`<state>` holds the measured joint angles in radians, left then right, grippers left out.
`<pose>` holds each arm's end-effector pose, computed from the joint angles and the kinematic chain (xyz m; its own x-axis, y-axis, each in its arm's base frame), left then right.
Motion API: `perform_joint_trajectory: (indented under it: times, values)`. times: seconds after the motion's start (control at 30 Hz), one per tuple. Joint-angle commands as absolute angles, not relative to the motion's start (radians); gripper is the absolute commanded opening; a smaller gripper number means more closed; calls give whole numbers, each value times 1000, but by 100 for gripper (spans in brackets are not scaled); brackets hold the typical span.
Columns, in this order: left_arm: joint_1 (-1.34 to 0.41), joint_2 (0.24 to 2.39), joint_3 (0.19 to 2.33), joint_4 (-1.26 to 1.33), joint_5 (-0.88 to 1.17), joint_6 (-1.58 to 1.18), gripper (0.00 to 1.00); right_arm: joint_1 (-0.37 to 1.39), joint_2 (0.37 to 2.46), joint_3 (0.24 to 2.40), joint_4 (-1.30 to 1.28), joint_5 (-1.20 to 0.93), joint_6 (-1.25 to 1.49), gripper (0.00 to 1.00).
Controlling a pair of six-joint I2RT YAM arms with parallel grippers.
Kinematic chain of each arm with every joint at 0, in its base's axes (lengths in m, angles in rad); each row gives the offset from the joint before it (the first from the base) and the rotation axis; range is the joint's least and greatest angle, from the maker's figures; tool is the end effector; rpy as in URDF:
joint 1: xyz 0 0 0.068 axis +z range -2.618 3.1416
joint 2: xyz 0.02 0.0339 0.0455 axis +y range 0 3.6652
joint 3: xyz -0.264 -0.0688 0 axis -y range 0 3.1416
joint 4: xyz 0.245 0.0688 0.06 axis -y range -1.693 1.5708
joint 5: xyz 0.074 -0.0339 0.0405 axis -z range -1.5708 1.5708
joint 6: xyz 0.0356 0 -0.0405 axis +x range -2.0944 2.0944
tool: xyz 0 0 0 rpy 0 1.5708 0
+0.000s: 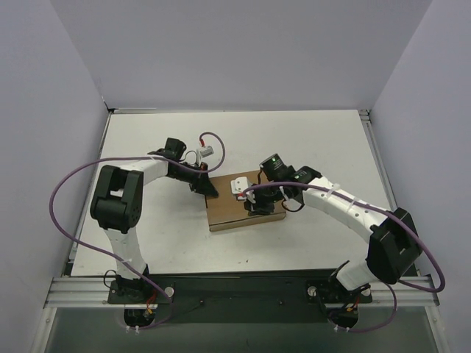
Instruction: Unpack the express box
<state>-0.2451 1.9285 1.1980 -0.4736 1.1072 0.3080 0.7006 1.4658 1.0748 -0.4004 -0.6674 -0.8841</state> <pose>0.3485 -0.1200 0.1581 -0.7358 0.3238 -0.5948 0.6744 0.2706 -0.6870 0.2254 0.2189 0.2656 0.3040 -0.5382 -0.7861 -0.9524 -0.1518 -0.2644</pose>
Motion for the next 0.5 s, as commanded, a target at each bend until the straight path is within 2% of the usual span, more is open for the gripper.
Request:
perform_joint_trajectory:
  times: [0.0, 0.47]
  values:
    - [-245, 1968, 1232, -489, 1049, 373, 0, 666, 1417, 1088, -480, -715, -957, 0]
    - [-249, 2013, 1296, -557, 1054, 420, 0, 597, 1384, 1074, -615, -724, -1103, 0]
